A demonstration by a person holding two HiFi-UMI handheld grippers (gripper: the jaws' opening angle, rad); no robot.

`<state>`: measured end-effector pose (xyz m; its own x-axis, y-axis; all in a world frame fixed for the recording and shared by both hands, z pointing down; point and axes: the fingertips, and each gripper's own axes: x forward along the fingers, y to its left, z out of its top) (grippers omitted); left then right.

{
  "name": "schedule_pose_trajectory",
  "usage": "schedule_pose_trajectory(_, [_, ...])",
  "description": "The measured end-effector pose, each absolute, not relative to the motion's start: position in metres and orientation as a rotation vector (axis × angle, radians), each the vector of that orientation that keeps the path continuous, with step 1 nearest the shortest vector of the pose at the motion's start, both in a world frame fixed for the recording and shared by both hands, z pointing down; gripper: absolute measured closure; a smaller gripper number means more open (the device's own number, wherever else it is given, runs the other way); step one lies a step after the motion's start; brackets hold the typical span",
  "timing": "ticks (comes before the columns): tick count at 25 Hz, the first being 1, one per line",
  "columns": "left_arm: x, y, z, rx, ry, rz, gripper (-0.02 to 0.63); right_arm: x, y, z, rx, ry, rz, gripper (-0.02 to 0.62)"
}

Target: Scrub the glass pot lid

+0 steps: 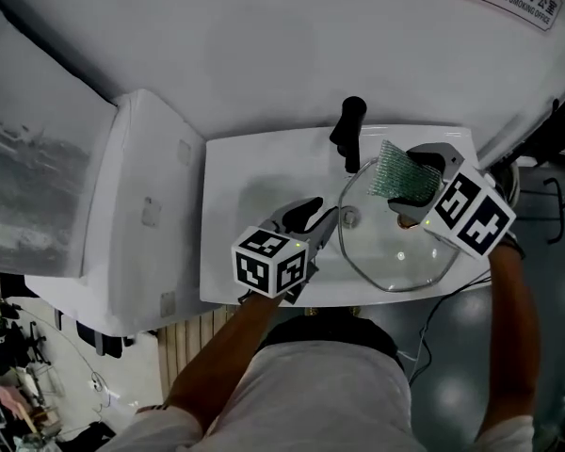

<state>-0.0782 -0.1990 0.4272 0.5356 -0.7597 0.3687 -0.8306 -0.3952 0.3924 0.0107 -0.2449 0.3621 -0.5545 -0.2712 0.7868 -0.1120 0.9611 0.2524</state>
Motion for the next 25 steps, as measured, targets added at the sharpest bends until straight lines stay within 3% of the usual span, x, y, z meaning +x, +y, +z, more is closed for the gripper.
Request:
schedule_pose_trajectory(10, [-0.067,-0.207,0.473,2.077,-1.148,0.196,0.411,0.001,-0.262,0.425,-0.054,-1.952,-0.236,0.262])
schedule_pose_trajectory(25, [-0.051,-0.209,0.517,1.919,-0.959,0.2,0.4,-0.023,-0.257,0.489,-0.355,-1.772,-0.24,0.262])
